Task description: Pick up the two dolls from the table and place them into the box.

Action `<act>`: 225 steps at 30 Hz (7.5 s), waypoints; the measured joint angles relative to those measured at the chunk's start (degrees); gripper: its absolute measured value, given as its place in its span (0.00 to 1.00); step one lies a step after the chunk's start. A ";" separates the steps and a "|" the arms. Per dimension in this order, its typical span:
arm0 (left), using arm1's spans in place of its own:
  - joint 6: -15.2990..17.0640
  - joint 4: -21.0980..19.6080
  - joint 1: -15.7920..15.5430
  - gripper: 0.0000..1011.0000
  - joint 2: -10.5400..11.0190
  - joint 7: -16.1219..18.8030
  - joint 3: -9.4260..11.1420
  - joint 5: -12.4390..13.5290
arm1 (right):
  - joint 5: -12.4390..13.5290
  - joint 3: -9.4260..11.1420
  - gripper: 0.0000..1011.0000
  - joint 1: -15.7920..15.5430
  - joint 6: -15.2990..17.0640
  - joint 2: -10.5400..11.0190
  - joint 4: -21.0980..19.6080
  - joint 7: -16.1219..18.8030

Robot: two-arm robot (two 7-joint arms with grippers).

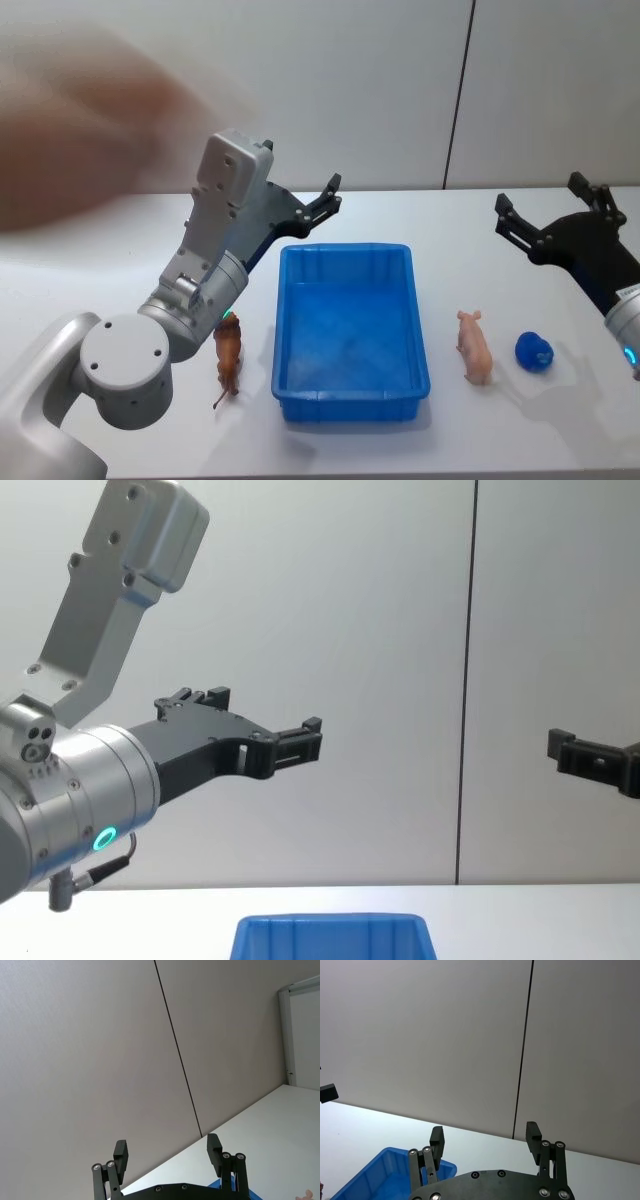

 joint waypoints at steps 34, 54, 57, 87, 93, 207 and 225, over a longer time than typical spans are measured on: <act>0.00 0.00 0.00 0.99 0.00 0.00 0.00 0.00 | 0.00 0.00 0.99 0.00 0.00 0.00 0.00 0.00; 5.78 -1.70 1.37 0.99 -0.29 5.61 -0.50 -2.64 | 0.00 0.00 0.99 0.00 0.00 0.00 0.00 0.00; 7.27 -2.05 1.74 0.99 -0.37 6.97 -0.66 -3.54 | 0.00 0.00 0.99 0.00 0.00 0.00 -0.01 0.00; 19.11 -1.67 5.60 0.99 -1.05 16.56 -1.99 -12.15 | 0.00 0.00 0.99 0.00 0.00 0.00 0.00 0.00; 21.15 -0.74 5.91 0.99 -1.55 17.88 -2.25 -13.79 | 0.00 0.00 0.99 0.00 0.00 0.00 0.00 0.00; 16.67 1.23 2.63 0.35 -3.56 1.66 -4.88 0.94 | 0.00 0.00 0.99 0.00 0.00 0.00 0.00 0.00; 9.94 6.05 -1.02 0.54 -4.25 -14.82 -4.94 1.05 | 0.00 0.00 0.99 0.00 0.00 0.00 0.00 0.00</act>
